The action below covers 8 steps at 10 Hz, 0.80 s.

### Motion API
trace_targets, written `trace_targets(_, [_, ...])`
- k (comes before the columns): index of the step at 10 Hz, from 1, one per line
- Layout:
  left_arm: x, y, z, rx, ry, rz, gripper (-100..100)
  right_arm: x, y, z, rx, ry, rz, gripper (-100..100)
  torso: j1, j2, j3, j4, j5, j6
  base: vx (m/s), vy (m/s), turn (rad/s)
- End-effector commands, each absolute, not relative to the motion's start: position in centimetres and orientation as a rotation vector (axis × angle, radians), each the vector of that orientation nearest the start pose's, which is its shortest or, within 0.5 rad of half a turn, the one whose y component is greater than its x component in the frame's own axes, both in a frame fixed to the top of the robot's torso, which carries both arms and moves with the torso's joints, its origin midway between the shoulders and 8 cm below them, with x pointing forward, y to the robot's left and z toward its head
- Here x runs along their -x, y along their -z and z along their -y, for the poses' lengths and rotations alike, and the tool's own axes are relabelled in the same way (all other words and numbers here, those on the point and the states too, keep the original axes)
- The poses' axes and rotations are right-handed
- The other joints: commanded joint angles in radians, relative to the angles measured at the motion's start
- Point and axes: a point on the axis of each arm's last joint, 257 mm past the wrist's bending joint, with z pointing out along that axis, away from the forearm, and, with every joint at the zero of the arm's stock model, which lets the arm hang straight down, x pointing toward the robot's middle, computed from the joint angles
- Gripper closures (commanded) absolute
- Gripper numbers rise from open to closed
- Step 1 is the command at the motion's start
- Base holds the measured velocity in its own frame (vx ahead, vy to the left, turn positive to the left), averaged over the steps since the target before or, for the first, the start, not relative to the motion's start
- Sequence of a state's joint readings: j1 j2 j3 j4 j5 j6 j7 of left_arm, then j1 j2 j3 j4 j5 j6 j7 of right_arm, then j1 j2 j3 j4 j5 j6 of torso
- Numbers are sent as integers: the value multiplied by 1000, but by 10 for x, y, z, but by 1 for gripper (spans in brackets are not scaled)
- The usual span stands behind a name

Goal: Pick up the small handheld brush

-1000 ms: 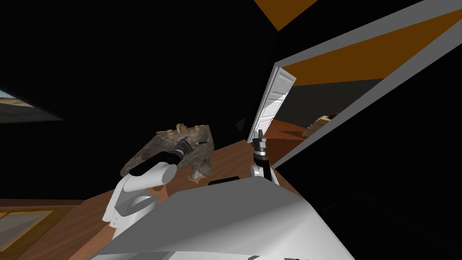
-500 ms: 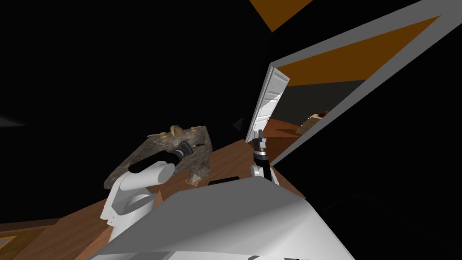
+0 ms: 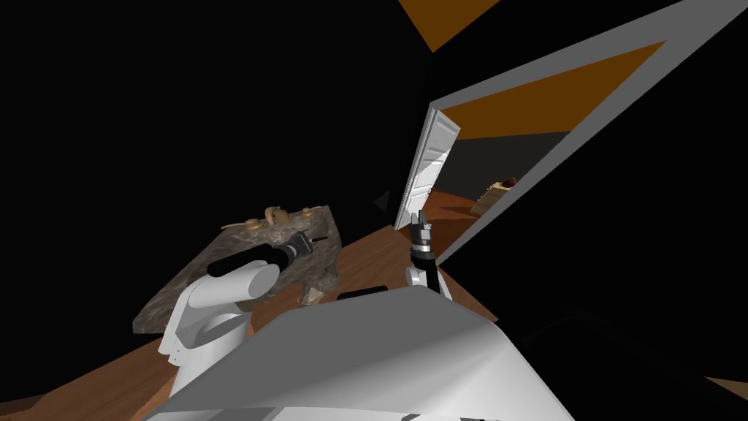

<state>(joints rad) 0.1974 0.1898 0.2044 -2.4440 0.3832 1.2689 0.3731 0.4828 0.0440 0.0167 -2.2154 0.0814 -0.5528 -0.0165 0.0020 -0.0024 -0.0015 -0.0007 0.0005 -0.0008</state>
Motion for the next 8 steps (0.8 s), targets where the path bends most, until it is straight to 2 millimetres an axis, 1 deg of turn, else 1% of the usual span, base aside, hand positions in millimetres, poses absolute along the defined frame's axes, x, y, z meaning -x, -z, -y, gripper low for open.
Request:
trace_targets(1, [-403,188,-280,2020,1131,-1357,-100,-351,-11,266,-642,-1293,-619,0,0,0,0,0,0,0,60,53,-156])
trace_targets(2, [-399,193,-279,2039,1110,-1372,-100,-351,-11,266,-642,-1293,-619,0,1,-1,-1,0,0,0,47,41,-125])
trace_targets(3, [-397,197,-279,2052,1094,-1382,-100,-351,-11,266,-642,-1293,-619,0,0,-1,-1,0,0,0,19,13,-7])
trace_targets(6, [-384,204,-273,2109,1069,-1451,-100,-351,-11,266,-642,-1293,-619,0,-1,0,0,0,0,0,46,35,-155])
trace_targets(7, [-379,210,-273,2131,1041,-1469,-100,-351,-11,266,-642,-1293,-619,0,1,-1,-1,0,0,0,46,53,-96])
trace_targets(8, [-374,210,-271,2144,1038,-1496,-100,-351,-11,266,-642,-1293,-619,0,1,-1,-1,0,0,0,47,44,-167])
